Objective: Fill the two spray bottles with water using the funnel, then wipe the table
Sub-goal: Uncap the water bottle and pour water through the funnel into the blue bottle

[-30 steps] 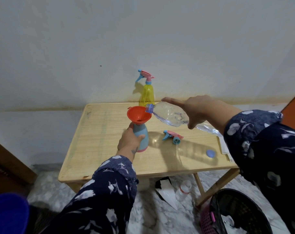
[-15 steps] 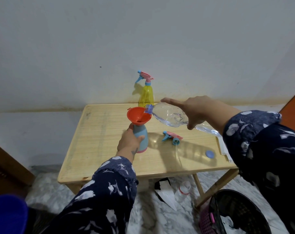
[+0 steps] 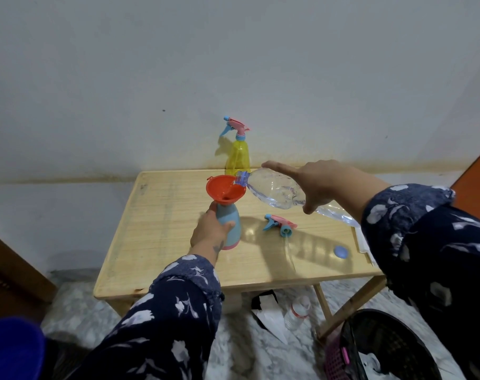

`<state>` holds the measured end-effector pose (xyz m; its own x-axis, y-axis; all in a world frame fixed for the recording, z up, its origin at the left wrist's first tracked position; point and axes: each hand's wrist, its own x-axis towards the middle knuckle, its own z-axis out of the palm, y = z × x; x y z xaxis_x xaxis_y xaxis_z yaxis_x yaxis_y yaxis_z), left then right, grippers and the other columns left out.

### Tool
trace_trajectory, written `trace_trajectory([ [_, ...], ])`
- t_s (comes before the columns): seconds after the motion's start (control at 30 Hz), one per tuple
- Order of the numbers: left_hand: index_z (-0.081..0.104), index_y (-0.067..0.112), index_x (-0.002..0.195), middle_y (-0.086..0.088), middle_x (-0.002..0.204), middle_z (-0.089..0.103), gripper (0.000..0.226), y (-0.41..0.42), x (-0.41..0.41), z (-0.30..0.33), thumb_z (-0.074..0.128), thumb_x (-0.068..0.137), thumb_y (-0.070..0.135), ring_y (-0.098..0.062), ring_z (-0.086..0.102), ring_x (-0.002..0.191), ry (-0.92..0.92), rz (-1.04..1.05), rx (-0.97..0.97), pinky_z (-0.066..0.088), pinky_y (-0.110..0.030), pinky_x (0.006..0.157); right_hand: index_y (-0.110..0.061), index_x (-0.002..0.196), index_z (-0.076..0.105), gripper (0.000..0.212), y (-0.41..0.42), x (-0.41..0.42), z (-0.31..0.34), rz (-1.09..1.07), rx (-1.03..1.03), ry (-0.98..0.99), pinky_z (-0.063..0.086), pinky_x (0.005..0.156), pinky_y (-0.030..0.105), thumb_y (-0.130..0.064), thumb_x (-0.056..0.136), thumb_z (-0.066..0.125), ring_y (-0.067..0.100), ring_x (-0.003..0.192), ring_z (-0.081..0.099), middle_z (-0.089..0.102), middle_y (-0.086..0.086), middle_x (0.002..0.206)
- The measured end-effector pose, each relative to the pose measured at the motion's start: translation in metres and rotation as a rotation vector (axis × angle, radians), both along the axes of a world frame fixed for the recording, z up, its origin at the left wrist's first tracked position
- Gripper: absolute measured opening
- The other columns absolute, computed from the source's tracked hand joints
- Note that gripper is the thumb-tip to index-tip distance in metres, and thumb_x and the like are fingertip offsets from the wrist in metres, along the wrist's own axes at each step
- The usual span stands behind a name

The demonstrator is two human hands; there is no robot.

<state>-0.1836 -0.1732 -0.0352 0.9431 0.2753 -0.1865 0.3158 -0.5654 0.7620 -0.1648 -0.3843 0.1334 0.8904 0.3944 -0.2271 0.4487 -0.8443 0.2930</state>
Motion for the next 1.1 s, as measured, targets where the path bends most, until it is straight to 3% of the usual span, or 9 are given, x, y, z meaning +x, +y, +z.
trace_trajectory([
  [0.17,0.038,0.033,0.137,0.0,0.123,0.059,0.055,-0.002,-0.002,0.002,0.064,0.088,0.034,-0.029,0.06,0.108,0.002,0.016,-0.023,0.051,-0.044,0.089,-0.052,0.141,-0.019,0.124,-0.006,0.001,-0.016,-0.025,0.192,0.098,0.036,0.048,0.026,-0.02,0.072,0.079,0.013,0.056,0.048,0.05,0.0,0.064],
  [0.27,0.037,0.034,0.136,0.0,0.124,0.058,0.055,-0.003,-0.002,0.003,0.064,0.088,0.033,-0.03,0.059,0.109,0.002,0.032,-0.038,0.05,-0.043,0.089,-0.052,0.139,-0.021,0.126,-0.012,0.008,-0.029,-0.049,0.428,0.168,0.052,0.066,0.036,-0.019,0.071,0.08,0.022,0.068,0.061,0.06,0.007,0.073],
  [0.33,0.037,0.034,0.137,-0.001,0.124,0.058,0.055,-0.004,-0.003,0.004,0.063,0.088,0.033,-0.03,0.059,0.109,-0.001,0.038,-0.032,0.05,-0.042,0.088,-0.051,0.14,-0.019,0.126,-0.019,0.014,-0.035,-0.06,0.608,0.163,0.054,0.079,0.043,-0.019,0.07,0.081,0.03,0.078,0.065,0.066,0.019,0.082],
  [0.4,0.037,0.032,0.138,-0.002,0.126,0.057,0.056,-0.005,-0.002,0.004,0.062,0.088,0.033,-0.031,0.058,0.111,0.003,0.042,-0.021,0.049,-0.041,0.088,-0.047,0.143,-0.017,0.124,-0.028,0.02,-0.038,-0.08,0.755,0.116,0.054,0.081,0.044,-0.018,0.071,0.08,0.033,0.08,0.066,0.066,0.025,0.085],
  [0.47,0.038,0.028,0.138,-0.004,0.126,0.057,0.056,-0.006,-0.002,0.003,0.062,0.089,0.033,-0.031,0.057,0.112,0.014,0.053,-0.016,0.048,-0.04,0.086,-0.041,0.145,-0.017,0.124,-0.04,0.029,-0.041,-0.112,0.865,0.046,0.052,0.076,0.038,-0.02,0.071,0.08,0.032,0.08,0.065,0.066,0.021,0.089],
  [0.6,0.041,0.022,0.134,-0.005,0.124,0.058,0.053,-0.007,-0.001,0.0,0.063,0.087,0.036,-0.03,0.058,0.11,0.029,0.084,0.003,0.047,-0.04,0.088,-0.029,0.147,-0.02,0.122,-0.068,0.049,-0.055,-0.194,1.137,-0.129,0.05,0.081,0.039,-0.016,0.076,0.078,0.031,0.09,0.062,0.042,0.0,0.131],
  [0.77,0.042,0.021,0.133,-0.006,0.12,0.059,0.054,-0.01,-0.001,-0.003,0.064,0.087,0.035,-0.031,0.058,0.107,0.022,0.113,0.0,0.048,-0.043,0.09,-0.02,0.149,-0.013,0.116,-0.085,0.08,-0.08,-0.263,1.226,-0.395,0.048,0.087,0.04,-0.019,0.077,0.078,0.037,0.114,0.057,0.017,0.001,0.155],
  [0.97,0.042,0.018,0.133,-0.005,0.117,0.058,0.052,-0.01,0.002,-0.008,0.064,0.088,0.031,-0.029,0.057,0.108,0.016,0.12,-0.021,0.047,-0.042,0.089,-0.024,0.149,-0.007,0.11,-0.095,0.108,-0.099,-0.382,1.431,-0.521,0.046,0.094,0.04,-0.018,0.077,0.077,0.033,0.122,0.049,0.024,0.005,0.152],
  [1.1,0.038,0.022,0.139,-0.001,0.114,0.055,0.056,-0.009,0.001,-0.009,0.064,0.09,0.029,-0.031,0.057,0.11,0.007,0.101,-0.066,0.048,-0.045,0.093,-0.03,0.15,-0.007,0.111,-0.095,0.113,-0.102,-0.437,1.43,-0.529,0.046,0.095,0.042,-0.023,0.078,0.078,0.03,0.124,0.047,0.032,0.013,0.146],
])
